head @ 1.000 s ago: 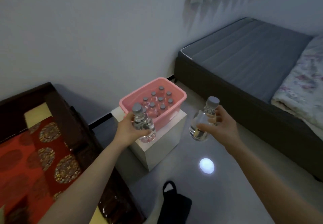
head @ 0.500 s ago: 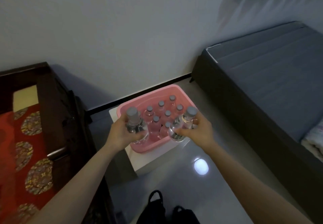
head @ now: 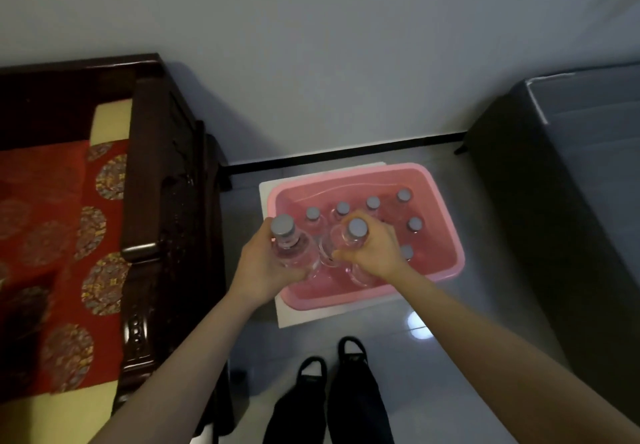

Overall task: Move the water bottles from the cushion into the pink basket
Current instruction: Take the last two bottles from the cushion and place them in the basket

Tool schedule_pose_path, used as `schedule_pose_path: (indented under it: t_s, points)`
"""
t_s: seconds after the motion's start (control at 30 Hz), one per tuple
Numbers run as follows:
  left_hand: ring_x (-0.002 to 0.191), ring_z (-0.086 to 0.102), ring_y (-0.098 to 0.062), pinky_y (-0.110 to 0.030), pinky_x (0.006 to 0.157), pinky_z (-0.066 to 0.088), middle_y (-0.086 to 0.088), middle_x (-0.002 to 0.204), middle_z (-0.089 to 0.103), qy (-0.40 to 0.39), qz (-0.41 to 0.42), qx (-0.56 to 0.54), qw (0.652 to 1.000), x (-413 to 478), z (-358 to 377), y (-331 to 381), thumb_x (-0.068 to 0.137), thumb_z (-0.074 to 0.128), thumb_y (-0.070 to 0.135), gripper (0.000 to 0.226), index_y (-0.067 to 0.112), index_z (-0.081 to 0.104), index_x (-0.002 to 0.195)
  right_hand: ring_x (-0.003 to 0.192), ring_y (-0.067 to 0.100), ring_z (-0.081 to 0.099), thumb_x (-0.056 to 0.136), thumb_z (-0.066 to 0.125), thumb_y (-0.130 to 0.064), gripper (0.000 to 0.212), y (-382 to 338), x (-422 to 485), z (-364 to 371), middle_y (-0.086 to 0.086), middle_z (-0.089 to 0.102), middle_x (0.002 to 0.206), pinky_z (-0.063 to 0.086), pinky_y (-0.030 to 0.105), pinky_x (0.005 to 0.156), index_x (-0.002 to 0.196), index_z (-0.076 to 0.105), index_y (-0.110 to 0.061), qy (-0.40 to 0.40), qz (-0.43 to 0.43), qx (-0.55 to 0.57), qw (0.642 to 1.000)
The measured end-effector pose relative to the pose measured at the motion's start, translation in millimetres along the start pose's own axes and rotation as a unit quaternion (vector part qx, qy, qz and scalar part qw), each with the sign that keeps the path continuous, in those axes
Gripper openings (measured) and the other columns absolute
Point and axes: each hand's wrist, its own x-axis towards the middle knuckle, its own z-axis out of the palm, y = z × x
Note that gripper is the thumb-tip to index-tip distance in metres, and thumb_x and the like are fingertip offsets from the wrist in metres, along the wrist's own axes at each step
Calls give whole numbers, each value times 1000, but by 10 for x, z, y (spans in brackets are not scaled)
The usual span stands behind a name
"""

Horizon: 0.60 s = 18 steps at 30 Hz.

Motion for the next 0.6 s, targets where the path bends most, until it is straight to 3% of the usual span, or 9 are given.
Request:
schedule_pose_path:
  t_s: [0.1, 0.33, 0.47, 0.6]
  points:
    - [89, 64, -2, -24, 77, 53, 13, 99, 66, 15, -25, -3, 1000, 50, 53, -33, 56, 90, 30, 63, 28, 53, 107, 82, 10, 62, 54, 90, -24, 45, 50, 94, -63, -9, 68, 88, 49, 23, 75, 91, 64, -23, -22, -12, -15, 1000]
    - [86, 63, 4, -9, 68, 47, 15, 96, 66, 29, -39, -6, 999, 108, 146, 14, 57, 90, 30, 60, 30, 54, 104, 82, 16, 64, 51, 85, -25, 41, 244, 202, -171, -7, 69, 84, 53, 36, 73, 85, 63, -24, -121, -44, -65, 990]
    - [85, 65, -1, -22, 72, 54, 12, 94, 67, 34, -42, 1, 999, 143, 160, -34, 55, 90, 29, 57, 28, 53, 100, 82, 19, 60, 51, 77, -35, 41, 382, 301, -34, -5, 64, 89, 52, 40, 71, 87, 57, -26, -194, -91, -155, 964]
    - [81, 66, -6, -30, 72, 56, 9, 90, 68, 33, -49, 10, 998, 175, 199, -85, 54, 89, 33, 53, 29, 53, 93, 76, 24, 55, 66, 67, -14, 17, 406, 375, 111, 1, 55, 82, 44, 32, 61, 76, 53, -16, -268, -106, -257, 922]
